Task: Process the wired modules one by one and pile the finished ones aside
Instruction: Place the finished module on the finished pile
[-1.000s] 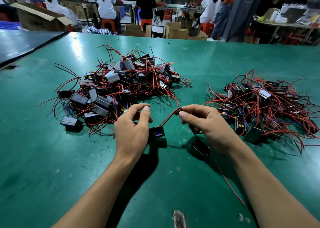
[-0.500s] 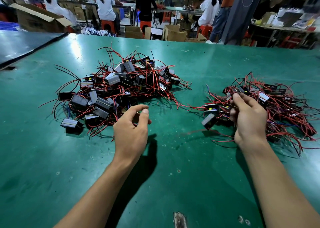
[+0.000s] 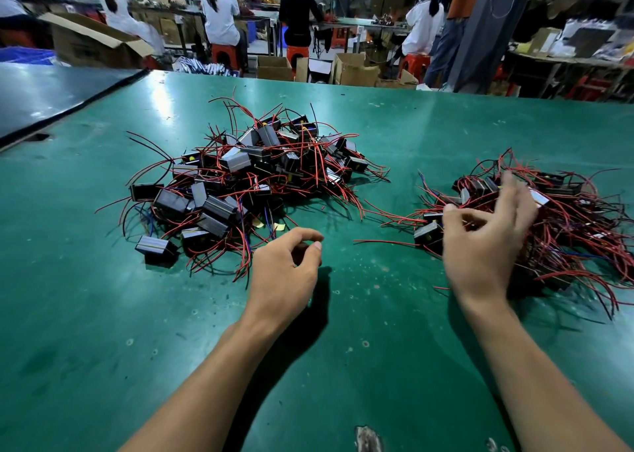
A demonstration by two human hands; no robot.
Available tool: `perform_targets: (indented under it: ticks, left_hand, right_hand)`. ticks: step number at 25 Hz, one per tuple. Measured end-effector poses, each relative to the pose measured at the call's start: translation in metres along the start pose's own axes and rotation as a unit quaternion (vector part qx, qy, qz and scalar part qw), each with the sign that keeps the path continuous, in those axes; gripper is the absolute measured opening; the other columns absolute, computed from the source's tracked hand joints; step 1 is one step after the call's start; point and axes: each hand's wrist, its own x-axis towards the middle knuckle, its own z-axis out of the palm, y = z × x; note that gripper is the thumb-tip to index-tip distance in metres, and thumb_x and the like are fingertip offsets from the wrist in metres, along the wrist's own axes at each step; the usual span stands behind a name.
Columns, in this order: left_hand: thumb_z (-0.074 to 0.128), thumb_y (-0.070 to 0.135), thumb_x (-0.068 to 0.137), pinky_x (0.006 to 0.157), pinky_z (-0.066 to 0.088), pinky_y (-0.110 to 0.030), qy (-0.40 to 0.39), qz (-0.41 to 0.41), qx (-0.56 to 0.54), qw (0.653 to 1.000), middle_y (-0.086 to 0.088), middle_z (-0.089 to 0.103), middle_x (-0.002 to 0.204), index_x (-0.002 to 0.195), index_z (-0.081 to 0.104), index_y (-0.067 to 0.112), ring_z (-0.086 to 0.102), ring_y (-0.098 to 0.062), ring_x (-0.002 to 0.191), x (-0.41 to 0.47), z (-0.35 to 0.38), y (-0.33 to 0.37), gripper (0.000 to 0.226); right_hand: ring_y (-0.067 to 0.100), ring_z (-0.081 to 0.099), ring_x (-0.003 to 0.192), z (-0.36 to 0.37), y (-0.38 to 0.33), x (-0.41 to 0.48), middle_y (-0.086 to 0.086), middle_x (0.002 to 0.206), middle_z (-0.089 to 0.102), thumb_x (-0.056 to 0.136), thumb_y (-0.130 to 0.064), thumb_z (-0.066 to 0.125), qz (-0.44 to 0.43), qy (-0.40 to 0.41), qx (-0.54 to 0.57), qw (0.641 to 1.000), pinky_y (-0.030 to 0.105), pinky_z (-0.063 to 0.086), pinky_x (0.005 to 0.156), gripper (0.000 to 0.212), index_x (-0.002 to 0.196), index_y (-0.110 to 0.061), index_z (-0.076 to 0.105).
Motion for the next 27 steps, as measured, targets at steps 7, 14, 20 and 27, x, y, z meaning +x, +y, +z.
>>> perform_targets:
  ticks: [7,14,20,27]
  left_hand:
    - [0.064,0.010,0.090,0.068,0.053,-0.025,-0.003,-0.076,-0.035,0.996,0.001,0.072,0.070,0.089,0.076,0.016,0.065,-0.010,0.063,0.010,-0.003,-0.010,0.013]
    - [0.059,0.002,0.093,0.056,0.049,-0.023,-0.029,-0.143,-0.143,0.979,-0.011,0.070,0.071,0.091,0.071,0.004,0.063,-0.015,0.061,0.018,-0.011,-0.014,0.012]
    - [0.062,0.005,0.092,0.049,0.049,-0.019,-0.016,-0.166,-0.157,0.973,-0.012,0.072,0.074,0.088,0.074,0.007,0.063,-0.009,0.054,0.022,-0.010,-0.015,0.012]
    - [0.053,0.003,0.095,0.042,0.045,-0.027,0.012,-0.218,-0.226,0.949,-0.016,0.057,0.057,0.093,0.064,0.000,0.051,-0.023,0.041,0.031,-0.010,-0.017,0.011]
  right_hand:
    - [0.021,0.054,0.121,0.025,0.010,-0.025,0.005,0.153,0.035,0.092,-0.016,0.067,-0.051,-0.200,-0.110,0.972,0.021,0.031,0.111,0.061,0.148,-0.010,0.044]
    - [0.025,0.051,0.126,0.027,0.011,-0.028,0.004,0.144,0.046,0.091,-0.021,0.068,-0.034,-0.200,-0.149,0.968,0.044,0.037,0.112,0.049,0.138,-0.013,0.056]
    - [0.018,0.062,0.104,0.050,-0.029,-0.058,-0.001,0.111,0.068,0.091,-0.024,0.060,-0.184,-0.265,-0.064,0.944,0.045,0.050,0.094,0.026,0.115,-0.016,0.070]
    - [0.012,0.064,0.095,0.121,-0.090,-0.061,-0.002,0.107,0.070,0.092,-0.019,0.068,-0.141,-0.299,0.066,0.941,0.036,0.053,0.088,0.020,0.111,-0.017,0.074]
